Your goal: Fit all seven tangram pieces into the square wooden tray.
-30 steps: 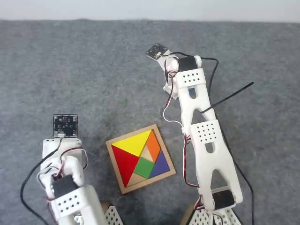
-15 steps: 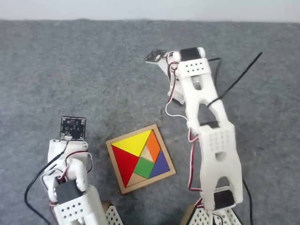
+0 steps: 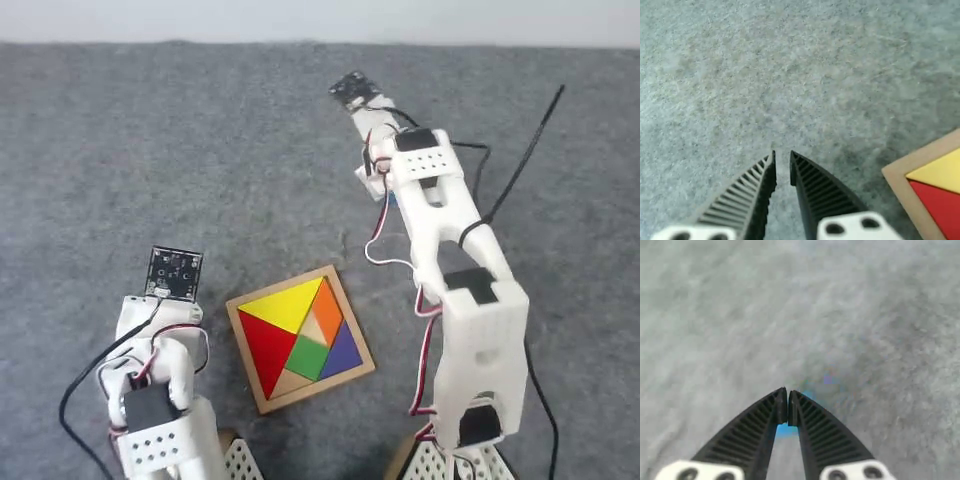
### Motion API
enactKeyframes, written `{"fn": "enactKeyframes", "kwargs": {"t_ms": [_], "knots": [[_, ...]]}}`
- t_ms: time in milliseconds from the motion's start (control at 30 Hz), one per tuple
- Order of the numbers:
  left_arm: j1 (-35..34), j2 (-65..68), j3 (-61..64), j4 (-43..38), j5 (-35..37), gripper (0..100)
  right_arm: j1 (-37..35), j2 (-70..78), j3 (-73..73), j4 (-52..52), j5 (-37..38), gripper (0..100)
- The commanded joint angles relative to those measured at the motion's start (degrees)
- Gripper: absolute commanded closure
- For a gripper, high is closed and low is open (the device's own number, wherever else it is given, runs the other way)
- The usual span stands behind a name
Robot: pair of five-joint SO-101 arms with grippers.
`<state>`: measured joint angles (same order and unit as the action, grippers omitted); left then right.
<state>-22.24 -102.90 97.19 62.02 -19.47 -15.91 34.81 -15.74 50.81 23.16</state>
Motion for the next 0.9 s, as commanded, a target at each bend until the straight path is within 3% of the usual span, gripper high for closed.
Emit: {"fn": "enactKeyframes", "kwargs": {"t_ms": [0,367,567,867], "knots": [[0.35,-1.32,-0.75,0.18,-0.62,94,2.59,1.19,-1.05,-6.99,-3.43,98.6],[0.26,-1.23,-0.75,0.18,-0.62,95,4.0,4.97,-2.55,-6.2,-3.25,98.5],[0.26,-1.23,-0.75,0.18,-0.62,95,1.71,4.79,-4.31,5.85,9.85,98.8],[0.18,-1.23,-0.75,0.26,-0.62,95,-0.84,4.44,-11.08,24.92,20.4,99.0]]}}
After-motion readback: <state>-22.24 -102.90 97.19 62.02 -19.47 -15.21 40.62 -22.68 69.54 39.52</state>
